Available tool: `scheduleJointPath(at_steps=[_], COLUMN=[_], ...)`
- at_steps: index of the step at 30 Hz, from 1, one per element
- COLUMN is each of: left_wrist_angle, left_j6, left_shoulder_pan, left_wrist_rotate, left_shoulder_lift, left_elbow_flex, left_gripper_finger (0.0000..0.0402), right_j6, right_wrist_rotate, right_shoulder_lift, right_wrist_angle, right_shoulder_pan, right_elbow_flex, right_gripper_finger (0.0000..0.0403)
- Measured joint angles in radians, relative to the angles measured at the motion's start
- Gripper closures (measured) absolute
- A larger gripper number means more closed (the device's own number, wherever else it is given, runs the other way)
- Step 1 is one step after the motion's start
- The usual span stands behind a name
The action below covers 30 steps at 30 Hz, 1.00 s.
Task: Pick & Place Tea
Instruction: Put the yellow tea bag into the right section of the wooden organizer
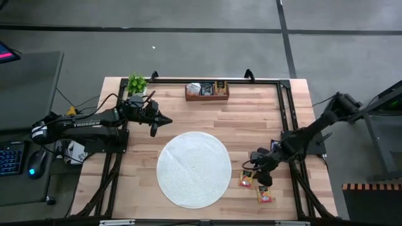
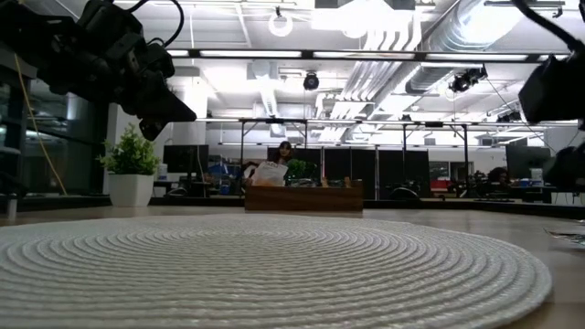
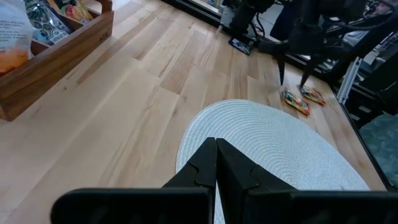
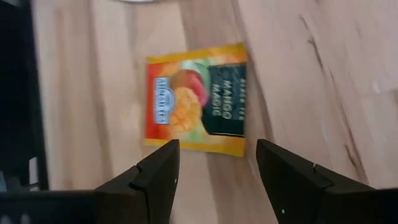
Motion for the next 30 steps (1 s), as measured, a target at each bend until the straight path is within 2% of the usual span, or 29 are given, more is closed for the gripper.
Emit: scheduleJointPath(at_steps=[23, 30], left_wrist_angle=[0.000, 0.000], left_j6=[0.000, 0.000], left_shoulder_pan=[0.000, 0.000], left_wrist_rotate=[0.000, 0.000], left_shoulder_lift=[0.000, 0.000], left_elbow_flex=[0.000, 0.000], left_gripper_finger=[0.0401, 0.0401], right_j6=[0.079, 0.105], right_wrist_rotate=[-0.028, -0.026], right_shoulder_lift=[0.130, 0.167], right_wrist_angle=[0.143, 0.153], right_shoulder_pan=[0.004, 0.004], right_elbow_flex=[0.003, 0.004], right_gripper_finger=[0.0197, 0.0244])
